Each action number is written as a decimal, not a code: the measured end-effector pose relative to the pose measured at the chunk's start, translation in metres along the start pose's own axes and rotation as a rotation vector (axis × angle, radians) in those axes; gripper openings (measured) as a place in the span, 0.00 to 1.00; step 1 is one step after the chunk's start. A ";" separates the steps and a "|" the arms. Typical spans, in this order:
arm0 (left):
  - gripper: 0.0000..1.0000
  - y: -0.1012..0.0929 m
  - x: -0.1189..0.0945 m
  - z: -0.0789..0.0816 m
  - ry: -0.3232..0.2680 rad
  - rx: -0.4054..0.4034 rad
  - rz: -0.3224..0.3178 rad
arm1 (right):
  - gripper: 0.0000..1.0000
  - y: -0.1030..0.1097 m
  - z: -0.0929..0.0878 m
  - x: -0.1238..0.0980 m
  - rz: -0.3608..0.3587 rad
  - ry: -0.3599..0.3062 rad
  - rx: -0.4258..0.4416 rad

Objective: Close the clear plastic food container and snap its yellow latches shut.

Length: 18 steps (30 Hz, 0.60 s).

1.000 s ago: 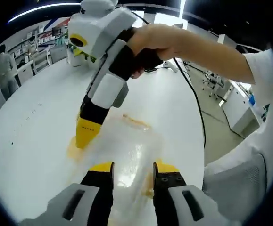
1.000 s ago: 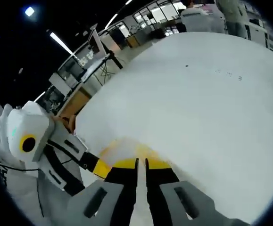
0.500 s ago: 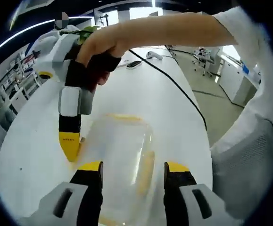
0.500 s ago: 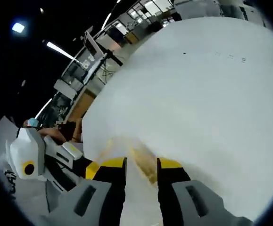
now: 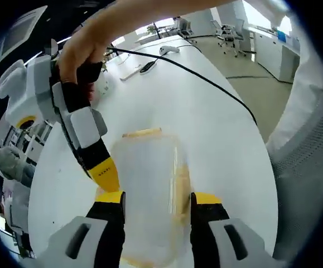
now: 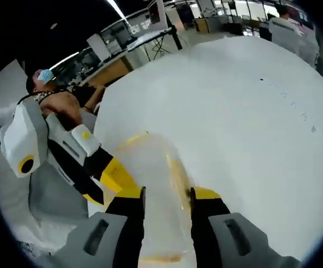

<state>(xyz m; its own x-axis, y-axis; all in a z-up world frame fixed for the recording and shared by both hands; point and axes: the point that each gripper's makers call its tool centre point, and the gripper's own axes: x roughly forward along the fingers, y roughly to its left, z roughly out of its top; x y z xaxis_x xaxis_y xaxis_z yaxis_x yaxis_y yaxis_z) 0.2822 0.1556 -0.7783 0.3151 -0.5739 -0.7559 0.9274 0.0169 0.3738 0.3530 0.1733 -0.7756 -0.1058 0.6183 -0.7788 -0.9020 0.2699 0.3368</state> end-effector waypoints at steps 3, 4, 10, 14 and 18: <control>0.41 0.000 0.000 0.000 -0.004 -0.005 0.008 | 0.28 0.001 -0.001 0.001 -0.002 0.014 -0.015; 0.41 0.001 0.001 0.000 -0.007 -0.012 0.009 | 0.28 0.001 -0.001 0.001 -0.002 0.016 -0.019; 0.39 0.004 -0.002 0.001 -0.038 -0.081 -0.044 | 0.27 0.003 -0.002 0.003 0.012 0.029 -0.031; 0.38 0.005 -0.003 0.001 -0.056 -0.111 -0.077 | 0.27 0.006 -0.003 0.004 0.021 0.034 -0.038; 0.38 0.002 -0.002 0.001 -0.054 -0.095 -0.066 | 0.27 0.009 -0.004 0.004 0.021 0.036 -0.043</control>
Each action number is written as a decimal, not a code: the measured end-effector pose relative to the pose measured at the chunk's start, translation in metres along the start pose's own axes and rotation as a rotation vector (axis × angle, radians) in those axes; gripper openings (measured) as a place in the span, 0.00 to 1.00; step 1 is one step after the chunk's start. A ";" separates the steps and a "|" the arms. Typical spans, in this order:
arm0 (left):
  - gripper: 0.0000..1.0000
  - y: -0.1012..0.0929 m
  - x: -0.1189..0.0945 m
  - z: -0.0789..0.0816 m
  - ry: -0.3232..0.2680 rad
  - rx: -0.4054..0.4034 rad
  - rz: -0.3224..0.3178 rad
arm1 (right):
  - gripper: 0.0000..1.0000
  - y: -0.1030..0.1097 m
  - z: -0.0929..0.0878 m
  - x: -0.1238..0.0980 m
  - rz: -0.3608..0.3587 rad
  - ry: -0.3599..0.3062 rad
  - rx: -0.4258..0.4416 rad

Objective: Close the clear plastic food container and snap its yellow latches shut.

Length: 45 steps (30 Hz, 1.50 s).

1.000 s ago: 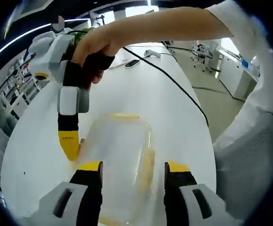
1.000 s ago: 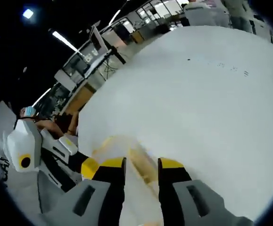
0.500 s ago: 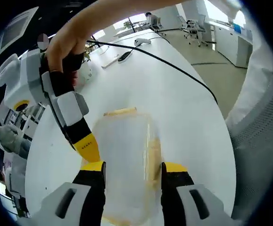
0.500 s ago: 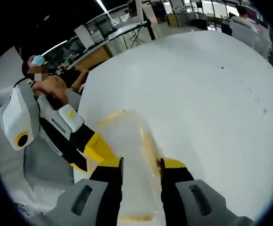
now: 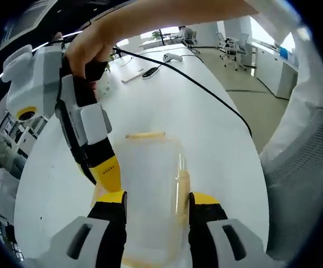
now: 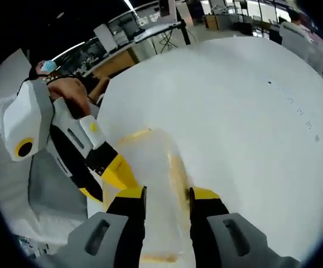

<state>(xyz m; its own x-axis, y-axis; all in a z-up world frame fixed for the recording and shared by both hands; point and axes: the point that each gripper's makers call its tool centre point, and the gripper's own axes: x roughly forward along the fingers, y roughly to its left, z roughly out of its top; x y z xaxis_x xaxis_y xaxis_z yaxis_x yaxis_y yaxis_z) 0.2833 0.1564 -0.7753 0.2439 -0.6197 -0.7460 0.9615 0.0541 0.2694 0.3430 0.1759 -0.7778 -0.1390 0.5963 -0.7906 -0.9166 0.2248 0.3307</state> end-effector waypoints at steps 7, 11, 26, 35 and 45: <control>0.38 -0.001 -0.001 -0.004 0.025 0.123 0.031 | 0.27 0.002 0.000 0.001 0.012 0.004 0.007; 0.38 0.000 0.001 -0.004 0.029 0.122 0.033 | 0.27 0.004 -0.001 0.001 0.011 0.011 0.006; 0.30 -0.001 -0.001 0.000 0.039 0.159 0.055 | 0.27 -0.002 0.002 0.003 0.042 -0.007 0.033; 0.31 -0.003 -0.001 -0.001 0.038 0.181 0.060 | 0.26 -0.005 0.003 0.003 0.079 0.021 0.051; 0.31 -0.003 0.000 -0.003 0.038 0.185 0.055 | 0.21 -0.010 0.003 0.007 0.144 0.096 0.091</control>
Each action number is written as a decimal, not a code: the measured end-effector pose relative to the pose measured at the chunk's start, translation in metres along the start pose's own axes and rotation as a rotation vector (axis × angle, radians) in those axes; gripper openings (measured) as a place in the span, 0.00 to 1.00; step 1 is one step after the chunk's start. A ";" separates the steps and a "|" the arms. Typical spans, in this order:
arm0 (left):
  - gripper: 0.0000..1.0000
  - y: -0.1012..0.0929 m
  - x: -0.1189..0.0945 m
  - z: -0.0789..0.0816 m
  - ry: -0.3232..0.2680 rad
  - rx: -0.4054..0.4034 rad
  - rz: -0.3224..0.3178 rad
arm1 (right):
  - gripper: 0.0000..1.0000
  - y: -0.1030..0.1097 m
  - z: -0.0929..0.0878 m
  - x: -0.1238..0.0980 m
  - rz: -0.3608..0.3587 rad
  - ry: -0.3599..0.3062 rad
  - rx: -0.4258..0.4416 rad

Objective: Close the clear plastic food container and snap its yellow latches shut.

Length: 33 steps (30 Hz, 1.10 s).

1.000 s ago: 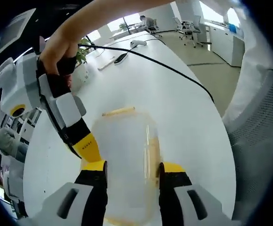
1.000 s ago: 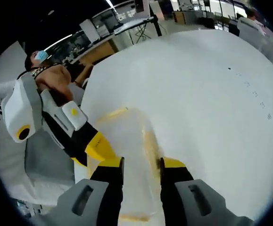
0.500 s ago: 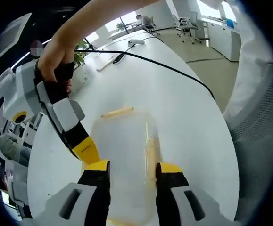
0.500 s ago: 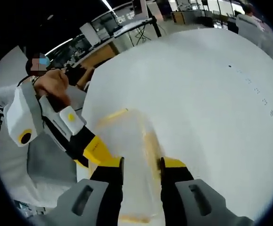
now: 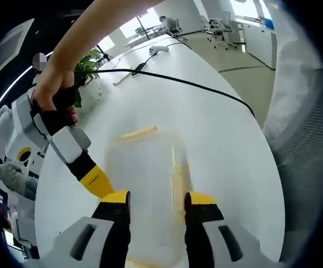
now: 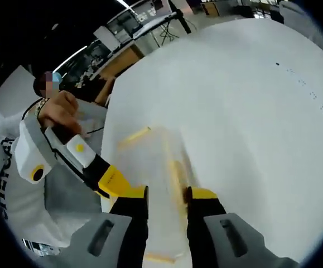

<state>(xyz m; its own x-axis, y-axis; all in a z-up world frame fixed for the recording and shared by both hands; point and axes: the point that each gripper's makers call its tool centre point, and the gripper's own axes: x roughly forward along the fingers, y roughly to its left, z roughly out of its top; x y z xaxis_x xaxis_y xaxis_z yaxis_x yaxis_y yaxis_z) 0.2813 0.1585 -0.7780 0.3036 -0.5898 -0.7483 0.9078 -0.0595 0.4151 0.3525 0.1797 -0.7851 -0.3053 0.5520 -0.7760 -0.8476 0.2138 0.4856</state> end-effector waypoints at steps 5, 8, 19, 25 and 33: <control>0.32 -0.002 0.001 0.000 -0.008 0.006 -0.003 | 0.20 0.002 0.005 0.001 0.028 0.029 0.009; 0.32 -0.002 0.001 -0.001 -0.014 0.002 -0.003 | 0.20 0.001 0.003 -0.002 0.033 0.035 0.012; 0.32 -0.002 0.002 -0.001 -0.015 -0.001 -0.001 | 0.22 0.004 -0.004 -0.005 0.012 0.032 -0.009; 0.33 -0.002 0.002 -0.001 -0.034 -0.009 0.006 | 0.23 0.008 -0.008 -0.006 0.001 0.019 -0.017; 0.34 -0.001 0.002 0.001 -0.044 0.000 0.023 | 0.23 0.014 -0.008 -0.007 -0.053 0.012 -0.073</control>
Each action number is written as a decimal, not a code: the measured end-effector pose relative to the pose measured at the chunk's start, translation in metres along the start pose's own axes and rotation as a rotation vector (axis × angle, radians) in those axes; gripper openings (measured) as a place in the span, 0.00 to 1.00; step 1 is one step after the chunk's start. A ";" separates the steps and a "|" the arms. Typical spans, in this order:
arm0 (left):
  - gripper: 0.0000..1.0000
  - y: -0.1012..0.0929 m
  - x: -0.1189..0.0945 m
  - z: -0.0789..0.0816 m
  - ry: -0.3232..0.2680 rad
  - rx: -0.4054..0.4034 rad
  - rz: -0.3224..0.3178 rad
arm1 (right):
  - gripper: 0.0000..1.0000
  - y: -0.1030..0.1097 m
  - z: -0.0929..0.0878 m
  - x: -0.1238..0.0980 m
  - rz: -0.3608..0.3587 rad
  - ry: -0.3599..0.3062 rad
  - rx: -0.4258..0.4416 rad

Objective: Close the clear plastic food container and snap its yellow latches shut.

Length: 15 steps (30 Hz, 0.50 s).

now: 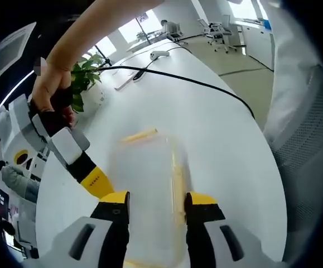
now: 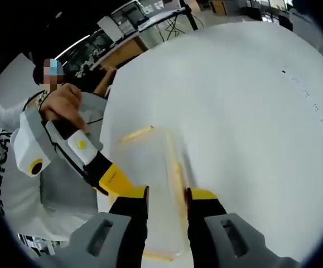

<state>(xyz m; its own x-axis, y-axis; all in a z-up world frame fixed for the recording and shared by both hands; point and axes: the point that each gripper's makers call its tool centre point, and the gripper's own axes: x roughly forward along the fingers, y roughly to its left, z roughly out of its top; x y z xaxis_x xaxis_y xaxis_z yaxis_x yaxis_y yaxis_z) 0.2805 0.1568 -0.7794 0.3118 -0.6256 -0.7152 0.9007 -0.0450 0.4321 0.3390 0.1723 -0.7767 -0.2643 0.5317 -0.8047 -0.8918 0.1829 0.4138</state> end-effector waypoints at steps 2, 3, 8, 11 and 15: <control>0.34 0.001 -0.001 0.001 -0.011 -0.022 0.003 | 0.23 0.000 0.001 -0.001 -0.024 -0.012 -0.031; 0.33 0.001 -0.001 0.001 -0.011 -0.036 0.004 | 0.23 0.000 0.002 -0.002 -0.036 -0.020 -0.067; 0.35 -0.002 -0.009 0.000 0.000 -0.106 -0.002 | 0.17 -0.002 0.005 -0.006 -0.097 -0.026 -0.147; 0.46 -0.003 -0.017 -0.003 -0.004 -0.220 -0.021 | 0.14 -0.011 0.007 -0.018 -0.178 -0.021 -0.204; 0.56 0.011 -0.033 -0.009 -0.033 -0.341 -0.002 | 0.29 -0.002 0.014 -0.034 -0.196 -0.083 -0.191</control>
<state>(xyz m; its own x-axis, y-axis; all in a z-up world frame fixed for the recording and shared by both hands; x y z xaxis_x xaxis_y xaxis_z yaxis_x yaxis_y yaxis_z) 0.2827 0.1837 -0.7559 0.3046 -0.6512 -0.6951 0.9525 0.2127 0.2181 0.3551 0.1650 -0.7443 -0.0562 0.5689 -0.8205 -0.9780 0.1341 0.1600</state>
